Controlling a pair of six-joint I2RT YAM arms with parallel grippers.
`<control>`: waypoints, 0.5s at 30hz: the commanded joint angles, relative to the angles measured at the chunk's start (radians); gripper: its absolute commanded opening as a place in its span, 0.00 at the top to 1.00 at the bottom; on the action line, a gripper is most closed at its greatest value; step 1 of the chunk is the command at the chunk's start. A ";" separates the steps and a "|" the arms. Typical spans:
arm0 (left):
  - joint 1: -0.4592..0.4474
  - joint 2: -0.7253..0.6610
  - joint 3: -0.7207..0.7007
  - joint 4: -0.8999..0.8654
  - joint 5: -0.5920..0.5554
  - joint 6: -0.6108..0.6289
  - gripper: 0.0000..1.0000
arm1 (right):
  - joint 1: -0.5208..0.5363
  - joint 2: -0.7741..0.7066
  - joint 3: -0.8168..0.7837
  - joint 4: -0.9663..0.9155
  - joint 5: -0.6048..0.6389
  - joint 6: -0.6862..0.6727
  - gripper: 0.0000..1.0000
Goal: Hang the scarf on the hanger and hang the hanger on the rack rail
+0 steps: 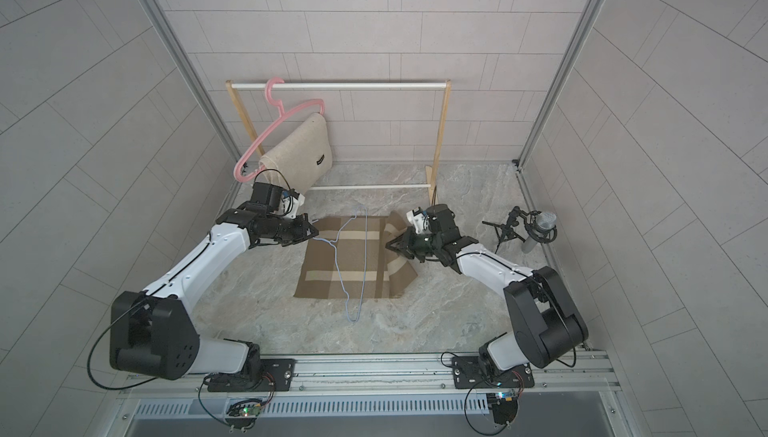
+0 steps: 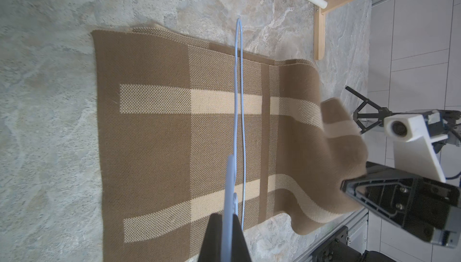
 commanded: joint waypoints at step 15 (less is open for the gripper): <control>-0.003 -0.022 -0.018 0.021 0.055 -0.029 1.00 | 0.243 0.454 0.288 0.227 0.115 0.176 1.00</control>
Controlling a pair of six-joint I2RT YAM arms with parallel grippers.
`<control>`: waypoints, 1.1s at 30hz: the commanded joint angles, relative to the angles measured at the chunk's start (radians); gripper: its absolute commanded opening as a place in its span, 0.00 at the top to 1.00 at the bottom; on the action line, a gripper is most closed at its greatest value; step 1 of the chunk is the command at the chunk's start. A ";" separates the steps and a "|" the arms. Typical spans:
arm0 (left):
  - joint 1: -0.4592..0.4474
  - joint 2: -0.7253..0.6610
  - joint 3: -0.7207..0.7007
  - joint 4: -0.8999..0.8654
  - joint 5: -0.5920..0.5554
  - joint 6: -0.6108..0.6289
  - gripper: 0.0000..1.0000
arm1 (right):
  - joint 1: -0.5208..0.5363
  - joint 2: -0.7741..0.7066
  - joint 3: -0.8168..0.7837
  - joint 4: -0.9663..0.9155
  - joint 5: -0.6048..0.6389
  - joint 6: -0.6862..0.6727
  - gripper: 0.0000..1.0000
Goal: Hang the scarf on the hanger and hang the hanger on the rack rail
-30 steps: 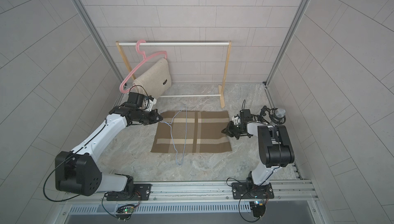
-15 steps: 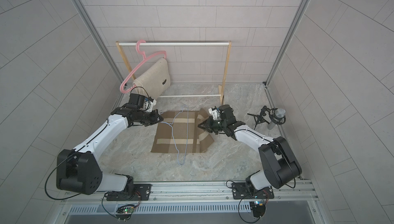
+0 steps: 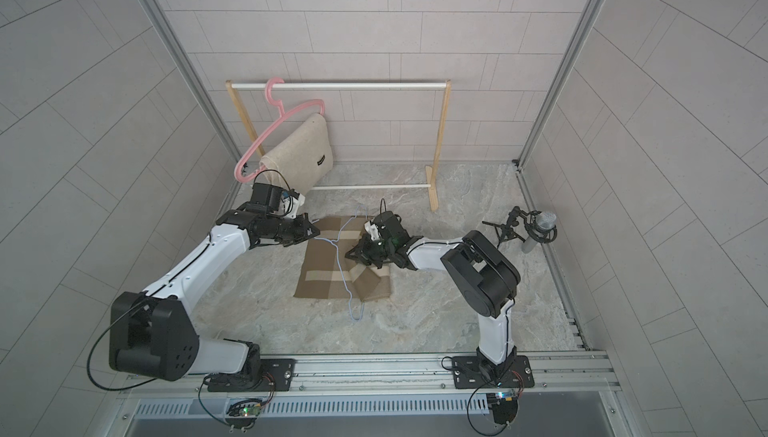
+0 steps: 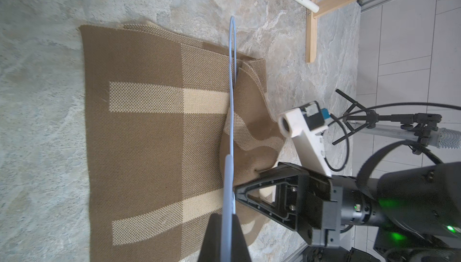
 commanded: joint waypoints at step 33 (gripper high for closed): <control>-0.072 -0.044 0.111 -0.127 -0.081 0.071 1.00 | -0.054 -0.179 0.178 -0.484 0.076 -0.346 0.48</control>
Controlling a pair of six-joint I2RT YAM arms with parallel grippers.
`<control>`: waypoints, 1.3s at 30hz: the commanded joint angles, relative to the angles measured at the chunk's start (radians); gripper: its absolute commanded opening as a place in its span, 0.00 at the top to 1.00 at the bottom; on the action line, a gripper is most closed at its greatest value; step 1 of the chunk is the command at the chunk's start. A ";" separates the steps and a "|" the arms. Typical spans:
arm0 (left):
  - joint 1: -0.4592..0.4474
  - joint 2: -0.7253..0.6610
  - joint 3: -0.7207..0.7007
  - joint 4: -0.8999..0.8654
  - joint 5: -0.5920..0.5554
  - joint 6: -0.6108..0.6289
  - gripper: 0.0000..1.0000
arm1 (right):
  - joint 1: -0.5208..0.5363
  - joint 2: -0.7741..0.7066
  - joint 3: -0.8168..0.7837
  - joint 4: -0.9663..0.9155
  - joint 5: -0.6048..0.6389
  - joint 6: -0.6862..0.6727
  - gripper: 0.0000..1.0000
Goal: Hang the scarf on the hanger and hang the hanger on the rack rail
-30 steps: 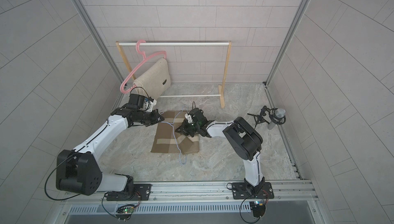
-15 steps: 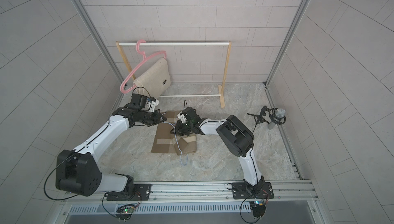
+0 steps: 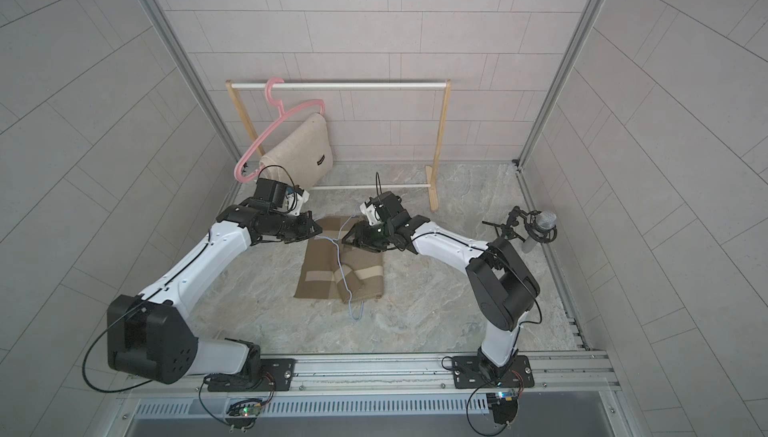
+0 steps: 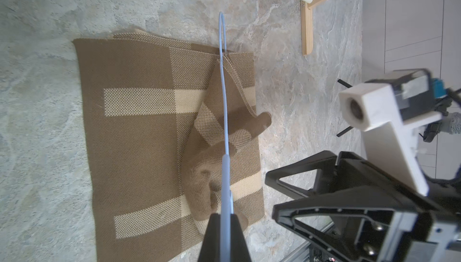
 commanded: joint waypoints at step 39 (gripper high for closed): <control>-0.008 -0.296 -0.027 -0.104 -0.207 -0.044 0.31 | -0.099 0.115 0.044 0.187 -0.185 0.278 1.00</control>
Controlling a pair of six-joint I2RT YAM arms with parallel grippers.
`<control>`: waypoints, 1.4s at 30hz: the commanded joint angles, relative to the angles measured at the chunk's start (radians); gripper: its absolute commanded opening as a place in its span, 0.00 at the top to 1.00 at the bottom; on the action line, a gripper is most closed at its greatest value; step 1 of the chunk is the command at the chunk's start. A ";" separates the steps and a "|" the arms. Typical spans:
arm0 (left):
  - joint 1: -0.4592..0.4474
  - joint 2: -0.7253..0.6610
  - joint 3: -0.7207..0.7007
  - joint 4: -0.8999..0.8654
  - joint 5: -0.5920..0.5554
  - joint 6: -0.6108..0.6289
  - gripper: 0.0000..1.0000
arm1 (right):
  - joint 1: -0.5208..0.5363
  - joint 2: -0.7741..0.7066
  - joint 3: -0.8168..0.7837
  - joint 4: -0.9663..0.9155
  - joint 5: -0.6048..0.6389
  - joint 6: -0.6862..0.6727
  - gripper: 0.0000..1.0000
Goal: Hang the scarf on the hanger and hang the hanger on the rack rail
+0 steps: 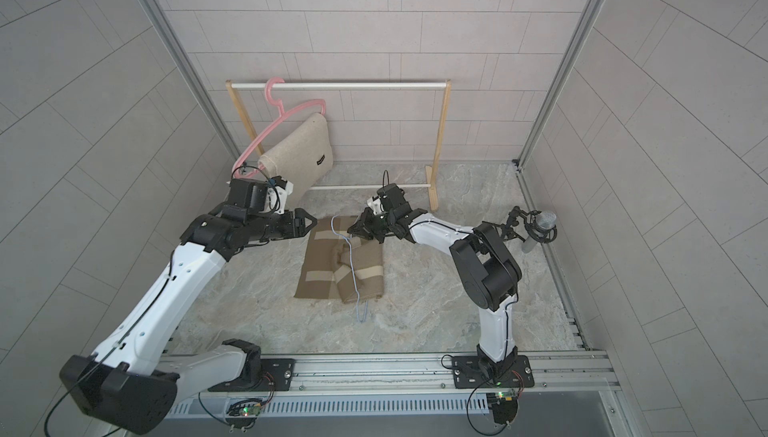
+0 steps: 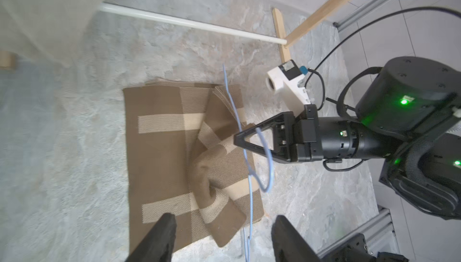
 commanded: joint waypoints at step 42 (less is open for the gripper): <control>-0.110 0.367 -0.058 0.052 -0.020 0.005 1.00 | -0.090 -0.159 -0.145 0.023 -0.165 -0.088 1.00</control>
